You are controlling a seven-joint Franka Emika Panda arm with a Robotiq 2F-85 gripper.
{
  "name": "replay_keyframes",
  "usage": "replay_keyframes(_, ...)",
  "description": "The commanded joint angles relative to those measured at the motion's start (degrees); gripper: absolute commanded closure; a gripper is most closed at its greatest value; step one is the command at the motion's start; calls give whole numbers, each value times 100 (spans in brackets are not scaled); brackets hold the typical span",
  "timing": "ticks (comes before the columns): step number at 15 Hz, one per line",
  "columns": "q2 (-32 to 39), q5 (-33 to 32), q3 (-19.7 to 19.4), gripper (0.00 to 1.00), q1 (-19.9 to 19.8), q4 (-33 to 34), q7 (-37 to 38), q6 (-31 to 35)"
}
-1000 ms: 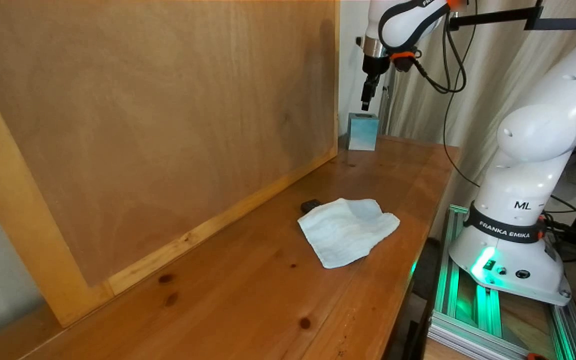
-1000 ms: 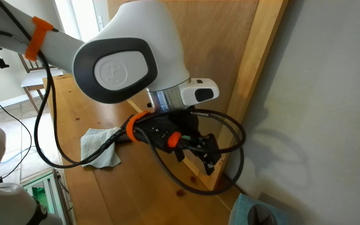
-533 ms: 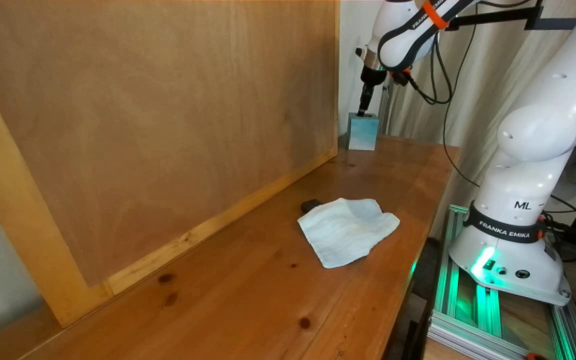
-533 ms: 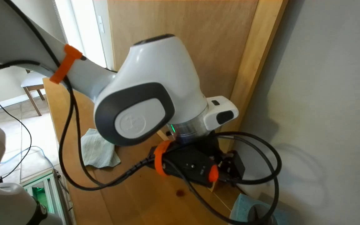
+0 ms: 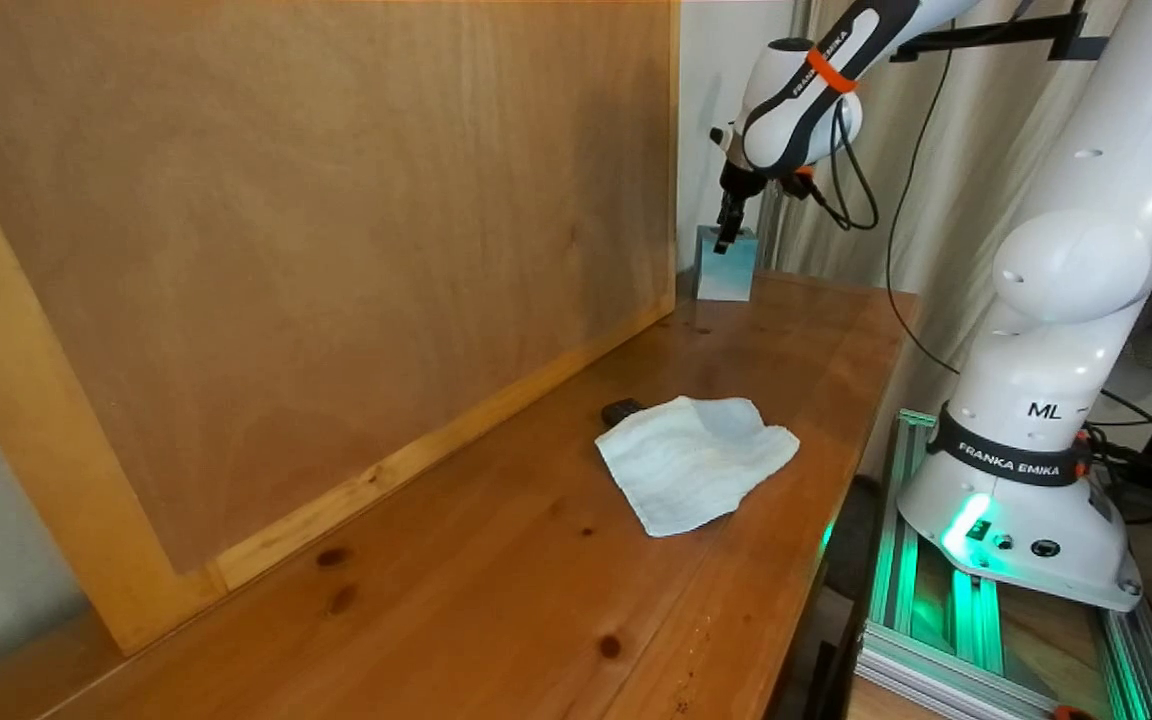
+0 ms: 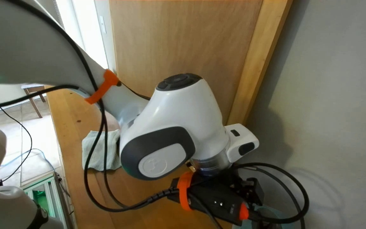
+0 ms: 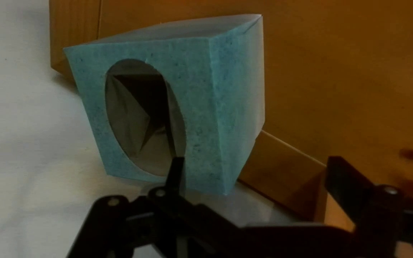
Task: Move the blue box and place it next to the white cloth
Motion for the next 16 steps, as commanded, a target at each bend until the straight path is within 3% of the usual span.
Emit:
replay_keyframes(1,523,575,-106,0,72,251,-576,403)
replay_keyframes(10,1289,929,0,0,-234,663,-982,965)
replay_keyframes(11,1348,886,-13,25,-258,690,-952,948)
replay_keyframes(12,1373,909,9,26,-294,702,-980,884)
replay_keyframes(16,1379,597,23,56,-449,846,-465,-11)
